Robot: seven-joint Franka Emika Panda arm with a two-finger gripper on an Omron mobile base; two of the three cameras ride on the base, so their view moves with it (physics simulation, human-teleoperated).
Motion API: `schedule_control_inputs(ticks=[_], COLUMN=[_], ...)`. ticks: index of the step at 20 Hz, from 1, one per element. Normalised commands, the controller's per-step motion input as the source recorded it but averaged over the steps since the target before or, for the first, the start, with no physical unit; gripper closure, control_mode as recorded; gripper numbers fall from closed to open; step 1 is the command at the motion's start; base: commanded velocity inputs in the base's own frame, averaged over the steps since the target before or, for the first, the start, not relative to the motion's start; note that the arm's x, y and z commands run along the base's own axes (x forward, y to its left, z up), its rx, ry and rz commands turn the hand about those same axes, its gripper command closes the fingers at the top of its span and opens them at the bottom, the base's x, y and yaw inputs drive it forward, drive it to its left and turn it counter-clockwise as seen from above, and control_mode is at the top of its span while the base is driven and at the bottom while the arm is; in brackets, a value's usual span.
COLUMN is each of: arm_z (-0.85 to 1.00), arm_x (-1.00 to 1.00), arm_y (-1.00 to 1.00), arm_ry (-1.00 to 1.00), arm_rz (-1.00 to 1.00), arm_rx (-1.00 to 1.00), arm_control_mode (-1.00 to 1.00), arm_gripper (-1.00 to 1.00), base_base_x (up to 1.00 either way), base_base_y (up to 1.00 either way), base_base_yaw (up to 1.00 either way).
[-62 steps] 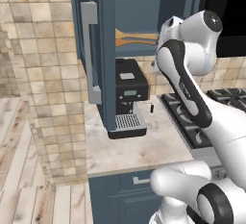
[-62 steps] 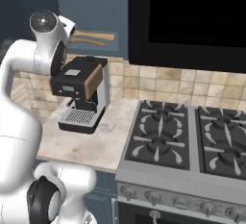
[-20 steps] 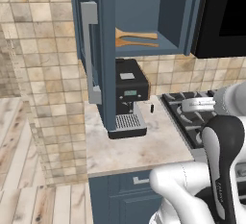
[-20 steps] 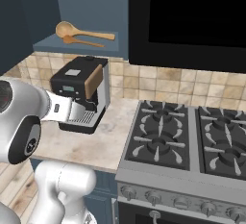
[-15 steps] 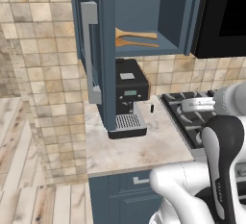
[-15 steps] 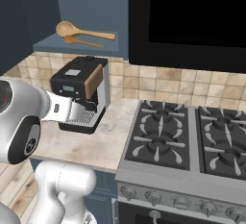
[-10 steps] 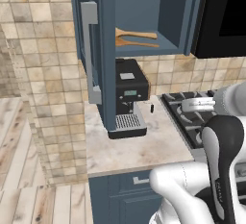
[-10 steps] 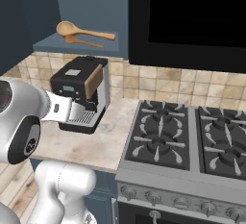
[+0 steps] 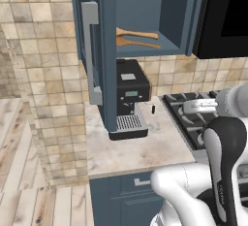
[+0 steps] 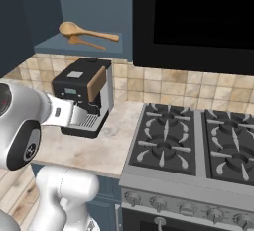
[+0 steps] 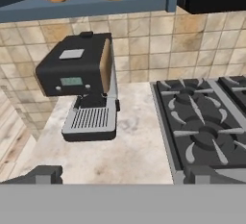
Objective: Organize the utensils by type. Pick up the wooden spoons from the counter and place them in the open cabinet. Then pick up the metallic utensils from the counter and place them in the open drawer.
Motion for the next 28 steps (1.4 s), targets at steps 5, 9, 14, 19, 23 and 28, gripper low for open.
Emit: schedule_control_inputs(ticks=[5,9,14,19,23,28], arm_z=[0.0,0.0,0.0,0.0,0.0,0.0], arm_x=[0.0,0.0,0.0,0.0,0.0,0.0], arm_y=[0.0,0.0,0.0,0.0,0.0,0.0], arm_ry=[0.0,0.0,0.0,0.0,0.0,0.0], arm_rz=[0.0,0.0,0.0,0.0,0.0,0.0], arm_rx=[0.0,0.0,0.0,0.0,0.0,0.0], arm_control_mode=[1.0,1.0,1.0,1.0,1.0,1.0], arm_gripper=[-1.0,-1.0,-1.0,-1.0,-1.0,-1.0], base_base_x=[-0.61,-0.73,-0.72,-0.33,-0.01,0.0], base_base_y=[-0.06,-0.13,-0.22,-0.19,-0.23,-0.22], base_base_yaw=[-0.02,-0.08,-0.19,-0.56,-0.95,-1.0])
